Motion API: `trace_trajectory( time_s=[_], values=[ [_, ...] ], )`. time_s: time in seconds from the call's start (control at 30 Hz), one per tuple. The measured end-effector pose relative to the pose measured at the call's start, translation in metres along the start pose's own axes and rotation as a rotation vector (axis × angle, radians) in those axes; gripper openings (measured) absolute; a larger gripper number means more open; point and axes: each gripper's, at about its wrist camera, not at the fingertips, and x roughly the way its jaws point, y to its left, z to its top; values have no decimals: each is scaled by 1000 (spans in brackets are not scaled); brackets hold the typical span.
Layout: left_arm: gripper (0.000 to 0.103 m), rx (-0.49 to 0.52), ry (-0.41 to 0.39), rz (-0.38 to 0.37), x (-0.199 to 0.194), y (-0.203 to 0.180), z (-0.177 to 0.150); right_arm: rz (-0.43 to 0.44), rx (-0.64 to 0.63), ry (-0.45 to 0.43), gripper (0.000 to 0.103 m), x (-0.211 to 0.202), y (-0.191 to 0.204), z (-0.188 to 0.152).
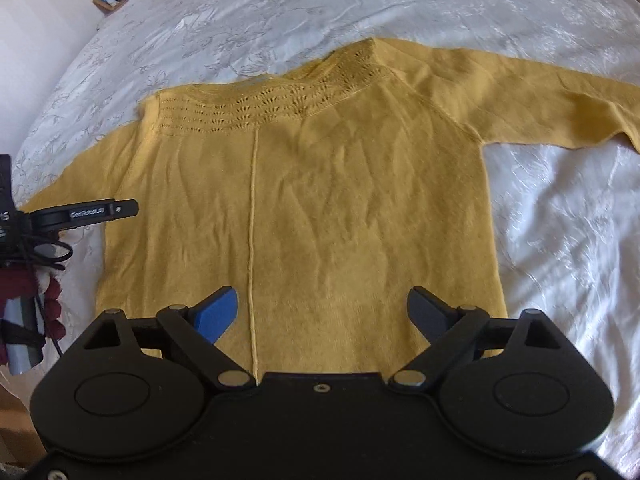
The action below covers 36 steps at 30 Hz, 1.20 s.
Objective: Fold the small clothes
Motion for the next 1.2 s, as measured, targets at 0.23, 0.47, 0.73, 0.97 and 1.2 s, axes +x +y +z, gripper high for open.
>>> trace_trajectory(
  time_s=[0.23,0.47,0.73,0.97,1.2],
  values=[
    [64,-77,50,0,23,23,4,6,-94,-53,93,17,6,47],
    [68,-90,46,30,25,18,2,-59,-225,-118,93,48,-5,106],
    [74,-116,53,66,29,13,5,-109,-387,-165,92,93,-30,182],
    [85,-144,57,105,35,3,8,-27,-560,-86,89,131,-40,209],
    [93,-151,60,120,38,-2,9,86,-655,29,29,149,-39,205]
  ],
)
